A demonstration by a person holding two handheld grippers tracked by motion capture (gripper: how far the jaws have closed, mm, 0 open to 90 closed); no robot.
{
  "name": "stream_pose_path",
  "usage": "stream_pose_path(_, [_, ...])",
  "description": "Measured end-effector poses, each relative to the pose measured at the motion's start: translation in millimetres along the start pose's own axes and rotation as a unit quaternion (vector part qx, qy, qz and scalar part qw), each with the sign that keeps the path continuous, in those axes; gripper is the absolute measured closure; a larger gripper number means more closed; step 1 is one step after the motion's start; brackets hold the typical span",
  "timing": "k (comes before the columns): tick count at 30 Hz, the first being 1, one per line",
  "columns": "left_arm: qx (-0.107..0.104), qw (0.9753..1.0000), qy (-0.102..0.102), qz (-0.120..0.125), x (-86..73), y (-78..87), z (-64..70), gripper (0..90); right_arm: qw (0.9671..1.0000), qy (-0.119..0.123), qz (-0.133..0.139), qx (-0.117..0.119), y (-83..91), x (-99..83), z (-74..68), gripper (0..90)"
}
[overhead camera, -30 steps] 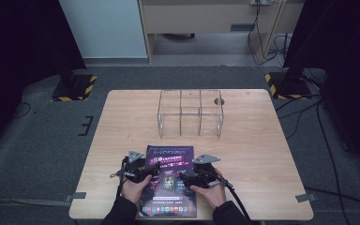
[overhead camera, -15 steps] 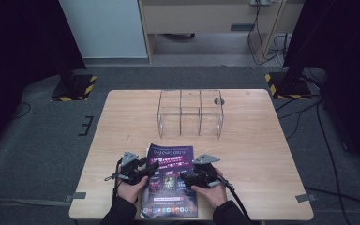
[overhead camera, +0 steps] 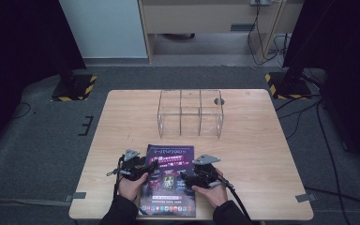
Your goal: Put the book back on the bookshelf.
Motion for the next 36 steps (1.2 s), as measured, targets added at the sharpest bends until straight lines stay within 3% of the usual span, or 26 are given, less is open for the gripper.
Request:
stream_pose_path(3, [-0.004,0.9999,0.016,0.005,1.3,-0.9,-0.2,36.3,1.0,-0.001,0.001,-0.001,-0.2,0.2,-0.1,28.0])
stream_pose_path(7, [0.011,0.9998,0.016,0.007,0.8,-0.4,1.5,37.0,1.0,-0.002,0.001,-0.002,-0.5,0.5,-0.3,28.0])
stream_pose_path(9, [0.012,0.9996,0.019,0.018,3.6,4.0,3.3,38.8,1.0,-0.001,0.001,-0.003,-0.6,0.4,0.0,28.0])
stream_pose_path(10, [0.009,0.9993,0.021,0.03,6.1,8.0,5.1,44.4,1.0,0.0,0.0,-0.002,-0.5,0.3,0.2,28.0])
stream_pose_path(13, [-0.022,0.9984,0.014,0.051,10.0,17.5,16.5,46.1,1.0,0.001,0.0,-0.001,-0.4,0.3,0.3,28.0])
stream_pose_path(15, [-0.046,0.9983,0.014,0.034,5.0,16.6,24.0,46.0,1.0,0.002,-0.001,0.001,-0.3,0.2,0.4,27.9])
stream_pose_path(18, [-0.03,0.9994,-0.005,0.013,-3.8,8.4,23.7,43.5,1.0,0.004,-0.001,0.003,-0.1,0.1,0.6,27.9])
stream_pose_path(23, [-0.036,0.9993,0.011,-0.002,-5.1,6.4,22.3,43.2,1.0,0.004,-0.001,0.005,0.0,0.0,0.5,27.9])
stream_pose_path(27, [-0.036,0.9993,0.01,-0.009,-1.1,1.8,19.3,48.4,1.0,0.005,-0.002,0.004,0.0,-0.1,0.6,27.8])
stream_pose_path(29, [-0.03,0.9992,0.005,-0.025,-2.3,-2.3,14.8,49.9,1.0,0.004,-0.001,0.004,0.0,0.0,0.7,27.8])
stream_pose_path(31, [-0.035,0.9989,0.019,-0.025,-1.8,-3.0,13.7,53.2,1.0,0.003,0.0,0.004,-0.3,0.4,1.0,27.8])
stream_pose_path(35, [-0.027,0.9993,0.014,-0.024,-2.5,-2.2,17.4,58.2,1.0,0.002,0.001,0.003,-0.3,0.4,0.9,27.8])
stream_pose_path(36, [-0.025,0.9994,0.013,-0.021,-1.8,-1.5,18.2,63.1,1.0,0.001,0.001,0.0,-0.4,0.4,1.1,27.8])
Point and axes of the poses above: each handheld gripper's, and its own axes: y roughly backward along the jaws, x roughly out of its top, z roughly to its right, the point moved 9 cm from there along -y, roughly forward along the jaws, and after that the axes turned 1 degree about y, right-handed, at the moved point
